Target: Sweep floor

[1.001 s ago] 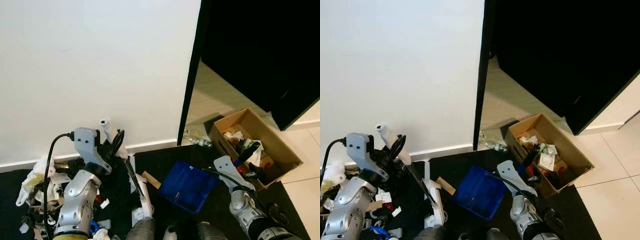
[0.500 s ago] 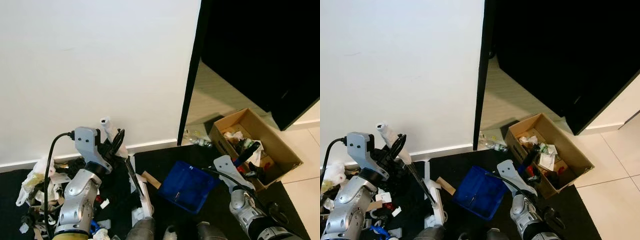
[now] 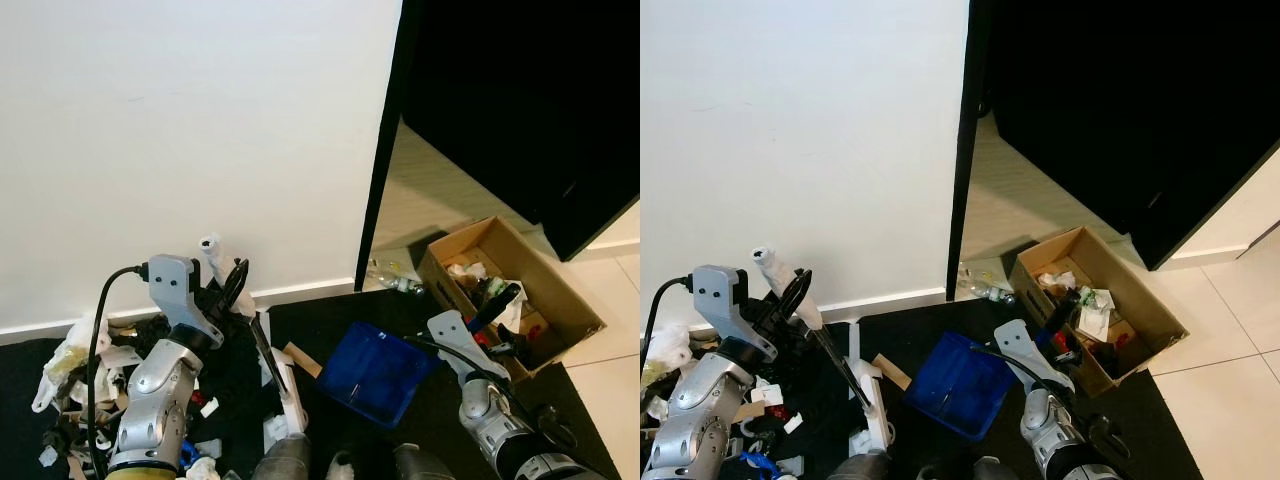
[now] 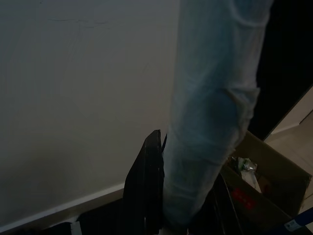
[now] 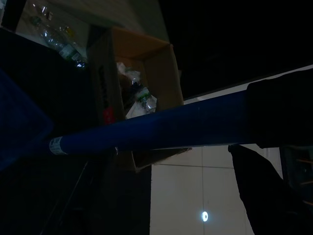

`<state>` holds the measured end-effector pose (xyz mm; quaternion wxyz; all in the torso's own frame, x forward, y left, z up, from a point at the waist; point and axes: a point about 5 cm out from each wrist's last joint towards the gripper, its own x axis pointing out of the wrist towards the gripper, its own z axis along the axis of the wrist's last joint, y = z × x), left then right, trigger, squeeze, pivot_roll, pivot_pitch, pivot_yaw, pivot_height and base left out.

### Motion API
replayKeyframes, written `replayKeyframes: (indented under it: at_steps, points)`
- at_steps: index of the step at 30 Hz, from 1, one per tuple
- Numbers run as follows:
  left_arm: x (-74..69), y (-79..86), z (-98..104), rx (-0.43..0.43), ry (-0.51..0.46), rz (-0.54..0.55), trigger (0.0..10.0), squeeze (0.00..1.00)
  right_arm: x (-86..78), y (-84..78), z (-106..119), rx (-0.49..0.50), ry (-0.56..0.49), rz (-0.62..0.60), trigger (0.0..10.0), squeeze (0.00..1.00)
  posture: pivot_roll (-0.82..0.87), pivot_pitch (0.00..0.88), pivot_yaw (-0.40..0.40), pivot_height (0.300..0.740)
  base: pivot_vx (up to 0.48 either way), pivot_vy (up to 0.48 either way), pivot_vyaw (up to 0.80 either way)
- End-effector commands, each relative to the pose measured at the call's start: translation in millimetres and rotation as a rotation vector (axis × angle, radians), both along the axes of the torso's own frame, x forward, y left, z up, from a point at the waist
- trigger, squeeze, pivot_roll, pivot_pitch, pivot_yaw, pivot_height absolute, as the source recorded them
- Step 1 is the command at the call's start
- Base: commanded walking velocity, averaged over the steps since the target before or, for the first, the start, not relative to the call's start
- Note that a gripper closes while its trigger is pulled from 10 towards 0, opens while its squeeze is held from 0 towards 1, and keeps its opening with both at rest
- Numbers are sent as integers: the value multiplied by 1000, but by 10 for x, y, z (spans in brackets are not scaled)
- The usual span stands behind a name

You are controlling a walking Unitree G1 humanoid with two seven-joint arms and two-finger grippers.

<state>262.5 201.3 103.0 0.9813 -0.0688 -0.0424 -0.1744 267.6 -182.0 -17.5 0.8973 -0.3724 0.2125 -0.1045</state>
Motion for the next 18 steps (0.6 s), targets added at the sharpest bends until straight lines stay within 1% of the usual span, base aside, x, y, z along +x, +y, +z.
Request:
replayKeyframes:
  at_steps: [1,18]
  points:
    - [-15,-41,10,-16,-17,-5,10000,8,-56,-29,-45,3,19,-9,10000,0,226,147,-21,740,0,0,0]
    - [-12,-40,6,-14,-17,-4,10000,12,-55,-35,-45,3,21,-9,10000,0,234,139,-27,740,0,0,0]
